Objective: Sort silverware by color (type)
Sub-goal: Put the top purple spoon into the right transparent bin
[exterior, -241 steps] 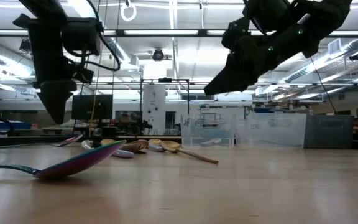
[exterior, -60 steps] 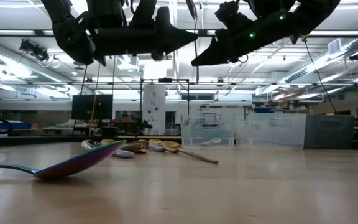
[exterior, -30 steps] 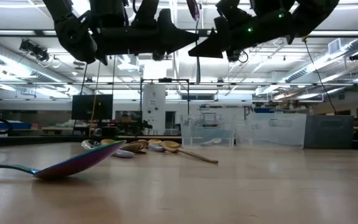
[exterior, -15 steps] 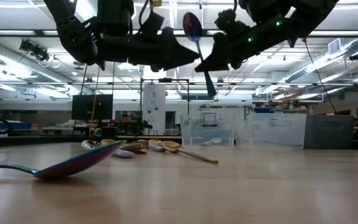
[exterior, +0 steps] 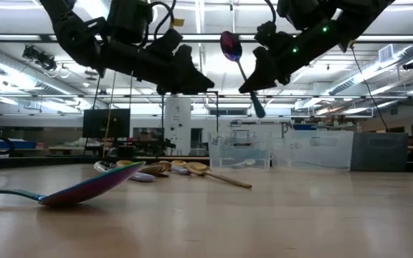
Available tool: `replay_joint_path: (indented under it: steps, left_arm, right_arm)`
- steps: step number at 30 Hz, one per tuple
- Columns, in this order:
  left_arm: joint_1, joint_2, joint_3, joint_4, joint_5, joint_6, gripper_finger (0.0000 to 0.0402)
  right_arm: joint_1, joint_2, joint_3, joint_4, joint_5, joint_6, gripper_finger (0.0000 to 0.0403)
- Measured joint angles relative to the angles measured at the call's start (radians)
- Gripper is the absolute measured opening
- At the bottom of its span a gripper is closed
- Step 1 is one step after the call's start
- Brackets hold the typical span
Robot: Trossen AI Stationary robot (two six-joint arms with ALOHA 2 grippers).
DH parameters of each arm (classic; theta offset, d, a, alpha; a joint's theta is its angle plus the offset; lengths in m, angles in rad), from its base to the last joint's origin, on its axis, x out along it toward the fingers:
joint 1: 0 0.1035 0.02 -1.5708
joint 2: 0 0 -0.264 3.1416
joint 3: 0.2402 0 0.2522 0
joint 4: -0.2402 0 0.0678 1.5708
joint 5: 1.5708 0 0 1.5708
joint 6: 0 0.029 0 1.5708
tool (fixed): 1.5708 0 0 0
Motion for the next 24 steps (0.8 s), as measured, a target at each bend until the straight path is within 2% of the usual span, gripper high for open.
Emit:
replay_joint_path:
  steps: [5, 9, 14, 24]
  left_arm:
    - [-0.019, -0.035, 0.000, -0.150, 0.000, -0.075, 0.0199]
    - [-0.043, -0.036, 0.000, -0.223, 0.001, -0.107, 0.0199]
    - [-0.078, -0.036, 0.000, -0.275, 0.001, -0.126, 0.0199]
    - [-0.126, -0.036, 0.000, -0.304, 0.001, -0.157, 0.0199]
  right_arm:
    - [-0.069, -0.082, 0.005, -0.203, 0.004, 0.070, 0.0011]
    - [-0.137, -0.120, 0.017, -0.394, 0.004, 0.141, 0.0012]
    - [-0.220, -0.144, 0.020, -0.530, 0.001, 0.192, 0.0012]
    - [-0.349, -0.130, 0.020, -0.721, -0.217, 0.259, 0.0012]
